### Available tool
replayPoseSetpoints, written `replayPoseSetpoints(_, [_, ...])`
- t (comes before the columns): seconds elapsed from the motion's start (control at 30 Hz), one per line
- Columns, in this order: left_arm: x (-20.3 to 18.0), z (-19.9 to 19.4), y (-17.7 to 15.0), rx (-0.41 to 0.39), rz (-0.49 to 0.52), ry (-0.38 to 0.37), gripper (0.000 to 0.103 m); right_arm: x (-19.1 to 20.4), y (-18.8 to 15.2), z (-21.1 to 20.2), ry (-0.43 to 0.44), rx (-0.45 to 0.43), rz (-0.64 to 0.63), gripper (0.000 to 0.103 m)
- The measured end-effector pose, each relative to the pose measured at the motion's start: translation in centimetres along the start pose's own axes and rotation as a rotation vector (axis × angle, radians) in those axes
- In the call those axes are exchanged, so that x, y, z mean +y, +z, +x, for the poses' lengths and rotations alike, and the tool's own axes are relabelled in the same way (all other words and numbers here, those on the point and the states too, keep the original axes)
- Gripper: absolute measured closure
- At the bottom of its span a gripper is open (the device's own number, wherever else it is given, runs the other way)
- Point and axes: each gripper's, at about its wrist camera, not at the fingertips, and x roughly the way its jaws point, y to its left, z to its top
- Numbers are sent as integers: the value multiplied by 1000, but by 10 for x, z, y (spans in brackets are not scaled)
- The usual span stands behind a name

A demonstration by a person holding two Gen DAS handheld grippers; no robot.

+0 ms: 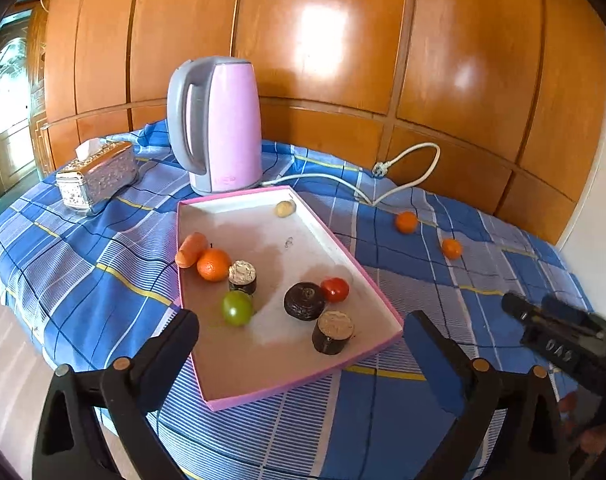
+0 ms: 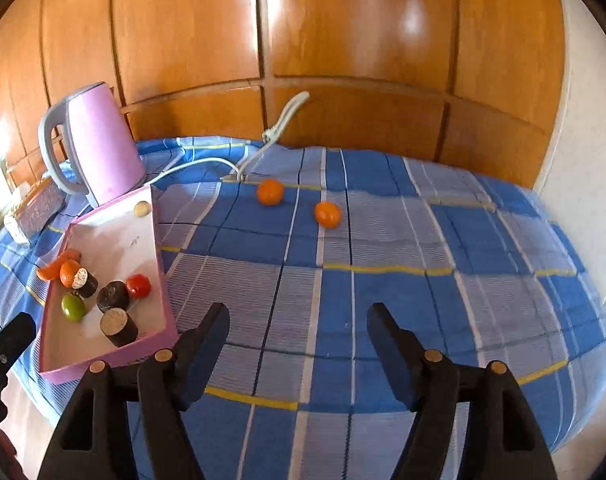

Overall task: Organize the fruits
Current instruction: 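Lift both open tools out of the tray toward the last mandarins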

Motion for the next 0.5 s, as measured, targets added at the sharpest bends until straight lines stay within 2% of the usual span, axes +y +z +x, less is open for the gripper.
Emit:
replayPoseSetpoints(0.07, [1,5,-1,17,-12,-13,0,-1,3,-9,-45,-72,-12,31])
replayPoseSetpoints(0.13, [1,9,-1,21,-13,-21,0,-4,6,-10,-77,-102,-13,31])
replayPoseSetpoints(0.23, [-3,11,0,-5,-8,-38,0,-16,9,7,-35,-27,30,31])
replayPoseSetpoints(0.33, [-12,17,3,-10,22,-63,0,-24,7,26,-23,32,52,38])
replayPoseSetpoints(0.43, [-23,30,7,25,57,-86,0,-29,6,44,0,75,57,50])
replayPoseSetpoints(0.5, [-31,39,10,54,86,-71,0,-33,7,56,23,104,72,51])
